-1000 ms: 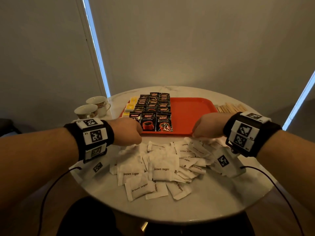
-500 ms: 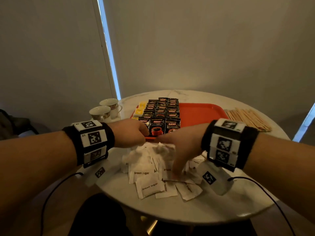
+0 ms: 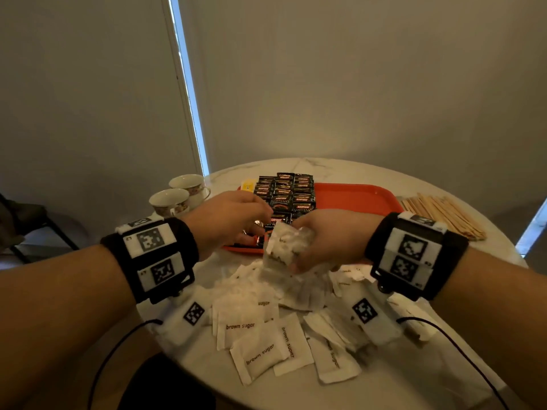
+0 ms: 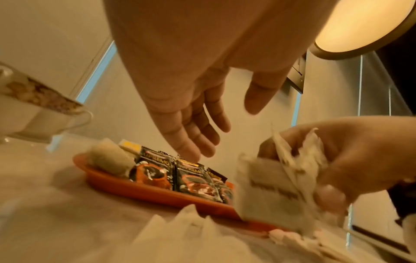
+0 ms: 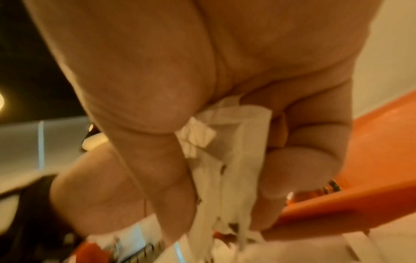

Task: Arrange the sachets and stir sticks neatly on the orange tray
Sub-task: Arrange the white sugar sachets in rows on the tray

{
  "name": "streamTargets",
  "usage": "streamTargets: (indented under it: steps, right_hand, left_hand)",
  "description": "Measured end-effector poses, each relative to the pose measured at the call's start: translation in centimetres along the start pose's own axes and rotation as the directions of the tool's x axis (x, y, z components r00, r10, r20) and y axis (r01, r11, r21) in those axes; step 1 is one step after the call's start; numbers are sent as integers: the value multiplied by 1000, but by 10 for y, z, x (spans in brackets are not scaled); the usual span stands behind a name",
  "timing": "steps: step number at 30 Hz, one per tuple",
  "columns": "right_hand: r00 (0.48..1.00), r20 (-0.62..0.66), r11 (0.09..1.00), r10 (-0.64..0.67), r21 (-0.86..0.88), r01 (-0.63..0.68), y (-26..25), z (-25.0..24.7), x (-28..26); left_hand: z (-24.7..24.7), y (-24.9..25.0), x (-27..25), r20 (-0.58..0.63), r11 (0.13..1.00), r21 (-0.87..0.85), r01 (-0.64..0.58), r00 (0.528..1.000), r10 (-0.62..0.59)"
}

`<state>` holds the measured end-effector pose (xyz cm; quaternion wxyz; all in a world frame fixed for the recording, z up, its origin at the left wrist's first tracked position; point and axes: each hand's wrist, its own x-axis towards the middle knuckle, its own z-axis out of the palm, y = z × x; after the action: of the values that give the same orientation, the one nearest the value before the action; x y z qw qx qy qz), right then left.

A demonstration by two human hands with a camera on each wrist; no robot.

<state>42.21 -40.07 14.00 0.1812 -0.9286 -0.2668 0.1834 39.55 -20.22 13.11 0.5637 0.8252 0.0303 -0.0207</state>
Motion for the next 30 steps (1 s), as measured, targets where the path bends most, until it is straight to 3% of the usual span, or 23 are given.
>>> streamTargets:
  steps: [2, 4, 6, 8, 14, 19, 21, 26, 30]
  right_hand:
    - [997, -49, 958, -63, 278, 74, 12, -7, 2]
    - [984, -121, 824, -134, 538, 178, 19, -12, 5]
    - [966, -199, 709, -163, 657, 255, 25, -17, 14]
    - [948, -278, 672, -157, 673, 309, 32, -22, 29]
    - [877, -453, 838, -160, 406, 363, 48, -33, 67]
    - [876, -475, 838, -87, 440, 322, 71, -35, 93]
    - [883, -465, 780, -61, 530, 333, 79, -37, 99]
    - [908, -411, 451, 81, 828, 335, 99, -40, 109]
    - [944, -321, 369, 74, 888, 273, 104, -36, 111]
  left_hand:
    - [4, 1, 6, 109, 972, -231, 43, 994, -19]
    - [10, 3, 14, 282, 929, -354, 110, 959, -6]
    - [20, 6, 24, 410, 907, -385, 169, 912, 4]
    - [34, 9, 35, 452, 894, -401, 201, 892, 2]
    - [64, 23, 77, 321, 812, -550, 197, 947, -12]
    - [63, 20, 115, 186, 768, -618, 170, 980, -67]
    - [60, 18, 124, 164, 758, -631, 161, 984, -73]
    - [58, 14, 133, 148, 743, -657, 126, 988, -37]
    - [56, 7, 132, 136, 750, -655, 85, 991, 6]
